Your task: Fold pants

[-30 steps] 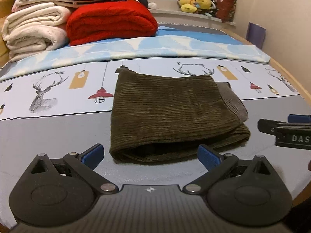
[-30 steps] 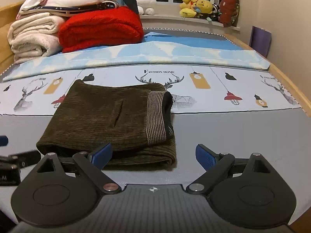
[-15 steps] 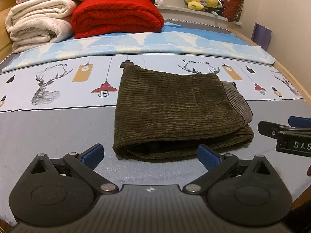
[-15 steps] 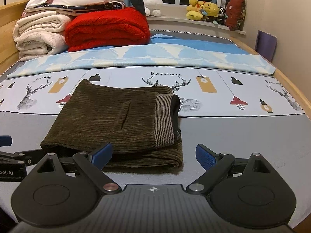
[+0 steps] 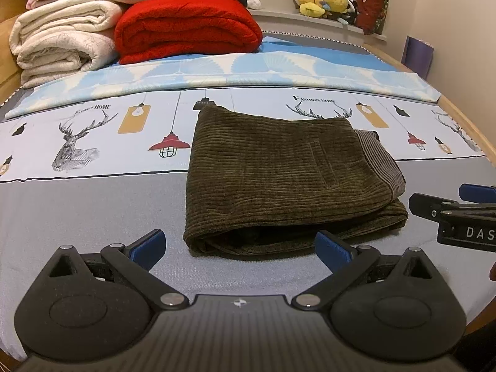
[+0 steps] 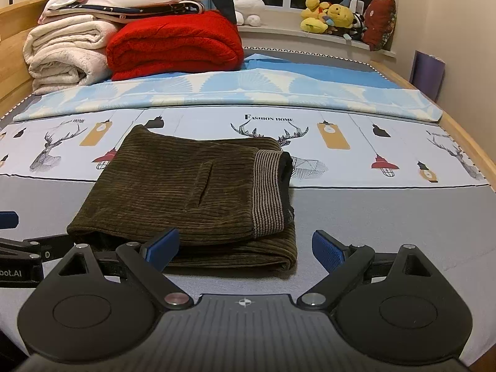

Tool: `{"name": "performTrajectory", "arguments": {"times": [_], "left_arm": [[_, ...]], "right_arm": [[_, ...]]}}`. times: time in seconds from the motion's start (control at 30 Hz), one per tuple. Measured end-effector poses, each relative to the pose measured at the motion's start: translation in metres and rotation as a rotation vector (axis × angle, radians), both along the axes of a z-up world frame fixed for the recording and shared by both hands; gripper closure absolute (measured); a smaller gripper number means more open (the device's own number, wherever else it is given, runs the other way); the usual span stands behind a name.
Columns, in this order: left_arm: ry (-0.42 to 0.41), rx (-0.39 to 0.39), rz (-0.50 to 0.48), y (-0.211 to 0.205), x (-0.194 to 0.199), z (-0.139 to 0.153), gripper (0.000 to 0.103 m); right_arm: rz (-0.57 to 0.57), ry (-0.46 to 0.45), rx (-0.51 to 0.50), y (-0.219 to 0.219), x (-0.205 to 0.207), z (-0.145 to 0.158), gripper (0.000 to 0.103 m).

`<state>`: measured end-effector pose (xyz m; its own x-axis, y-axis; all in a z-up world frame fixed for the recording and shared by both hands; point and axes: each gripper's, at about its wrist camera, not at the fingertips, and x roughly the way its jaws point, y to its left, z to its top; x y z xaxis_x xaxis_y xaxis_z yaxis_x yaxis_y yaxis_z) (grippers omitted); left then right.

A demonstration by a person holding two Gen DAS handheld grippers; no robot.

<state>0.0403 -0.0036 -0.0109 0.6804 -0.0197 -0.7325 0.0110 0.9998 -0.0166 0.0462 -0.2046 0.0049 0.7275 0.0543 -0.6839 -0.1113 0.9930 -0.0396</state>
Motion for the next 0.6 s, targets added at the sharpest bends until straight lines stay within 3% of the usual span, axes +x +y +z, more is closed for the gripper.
{"name": "performTrajectory", "arguments": {"times": [0.6], "left_arm": [[0.011,-0.002,-0.006,-0.001,0.0013,-0.0018,0.0]], "right_arm": [[0.003,0.003,-0.001,0.003,0.0009,-0.0025,0.01]]}}
